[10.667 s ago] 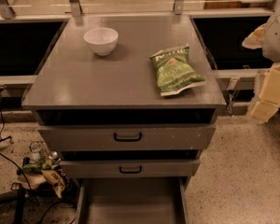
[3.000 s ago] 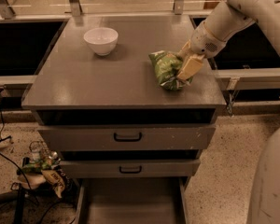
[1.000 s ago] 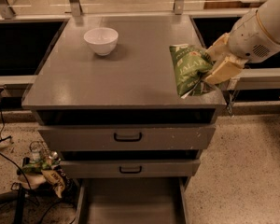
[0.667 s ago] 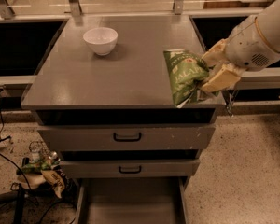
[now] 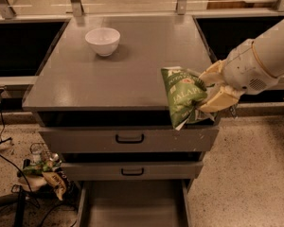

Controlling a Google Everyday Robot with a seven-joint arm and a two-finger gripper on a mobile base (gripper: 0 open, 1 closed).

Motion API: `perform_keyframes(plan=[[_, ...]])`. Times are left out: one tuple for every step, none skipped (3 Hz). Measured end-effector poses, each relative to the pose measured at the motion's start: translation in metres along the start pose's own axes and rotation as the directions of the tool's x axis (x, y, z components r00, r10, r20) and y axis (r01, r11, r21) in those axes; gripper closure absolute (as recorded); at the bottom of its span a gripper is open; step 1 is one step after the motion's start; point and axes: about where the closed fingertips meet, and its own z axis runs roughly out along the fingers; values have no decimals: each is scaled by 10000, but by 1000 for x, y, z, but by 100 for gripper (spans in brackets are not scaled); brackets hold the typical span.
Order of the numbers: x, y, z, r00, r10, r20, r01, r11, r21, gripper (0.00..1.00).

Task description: Place green jalapeno chip bag into bottom drawer

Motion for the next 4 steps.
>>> perform_keyframes(plan=[[13,8,21,9997,231,58,-229,9990,-381,100],[13,8,20,9997,230,58,-228,9990,-380,100],[-3,21,-7,9999,-109,6,109,9999,104,100],[-5,51,-34,9998,-222,-6,221,9977,645,100]])
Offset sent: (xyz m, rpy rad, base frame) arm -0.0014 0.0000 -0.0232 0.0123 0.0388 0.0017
